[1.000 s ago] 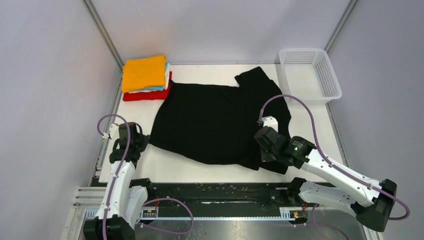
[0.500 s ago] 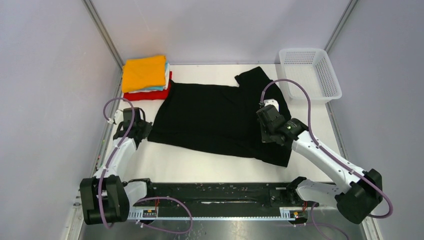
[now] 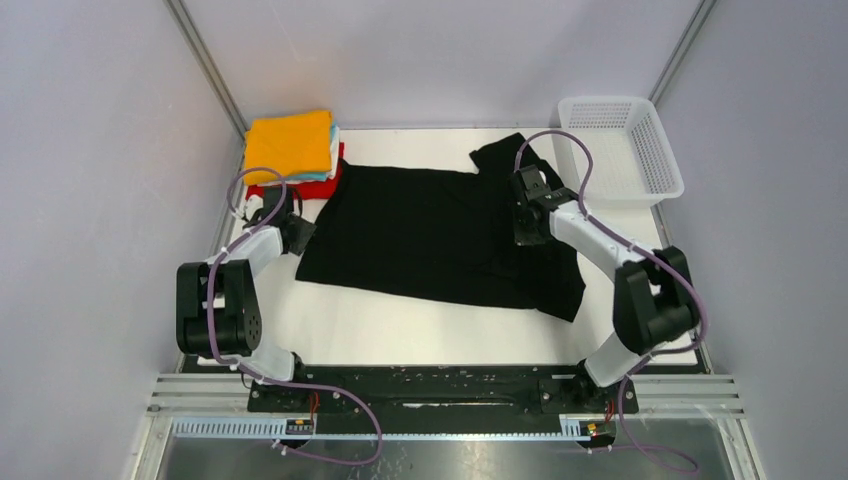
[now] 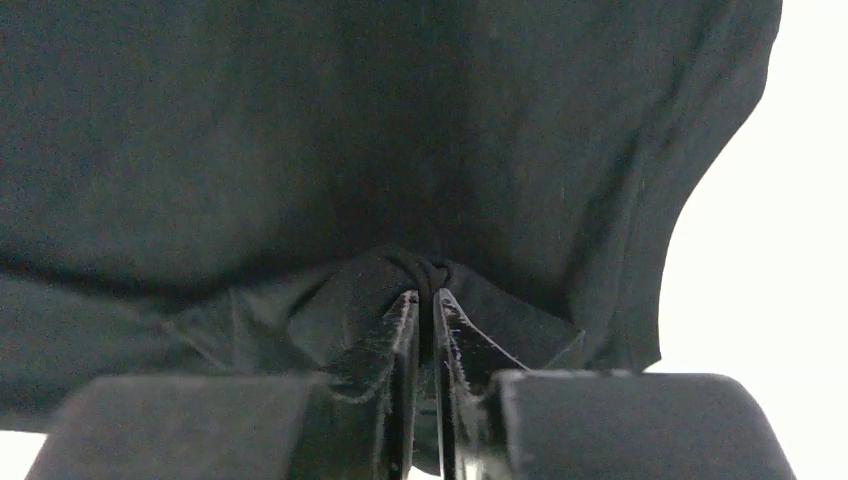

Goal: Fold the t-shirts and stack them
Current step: Fold the flattened tshirt in 1/3 of the way

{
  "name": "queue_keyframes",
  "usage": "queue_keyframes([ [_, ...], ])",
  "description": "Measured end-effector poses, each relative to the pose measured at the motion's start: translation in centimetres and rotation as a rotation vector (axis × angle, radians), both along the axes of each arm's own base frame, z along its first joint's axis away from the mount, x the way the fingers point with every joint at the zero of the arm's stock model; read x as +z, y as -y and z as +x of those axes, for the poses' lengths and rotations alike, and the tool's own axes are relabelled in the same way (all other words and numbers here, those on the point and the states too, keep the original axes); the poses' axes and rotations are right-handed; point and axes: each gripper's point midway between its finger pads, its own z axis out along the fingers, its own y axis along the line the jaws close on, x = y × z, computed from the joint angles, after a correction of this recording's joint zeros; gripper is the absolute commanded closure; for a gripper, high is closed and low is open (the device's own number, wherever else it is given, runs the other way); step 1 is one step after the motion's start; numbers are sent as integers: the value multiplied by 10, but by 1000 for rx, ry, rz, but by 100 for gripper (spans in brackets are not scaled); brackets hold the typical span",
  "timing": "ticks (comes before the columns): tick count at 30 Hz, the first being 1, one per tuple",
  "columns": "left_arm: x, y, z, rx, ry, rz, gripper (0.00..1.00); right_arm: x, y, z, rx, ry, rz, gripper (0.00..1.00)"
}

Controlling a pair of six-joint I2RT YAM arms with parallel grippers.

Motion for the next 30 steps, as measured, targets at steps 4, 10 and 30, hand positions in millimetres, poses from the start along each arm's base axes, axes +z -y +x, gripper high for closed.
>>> queue_keyframes([
  [4,2,0,21,-28,3,11,1,-5,2,44,-41,9,10,4],
  [10,45,8,26,-89,125,6,1,7,3,62,-64,92,58,0],
  [30,52,42,-42,-271,182,-50,1,-35,-70,-24,-7,-3,624,0],
])
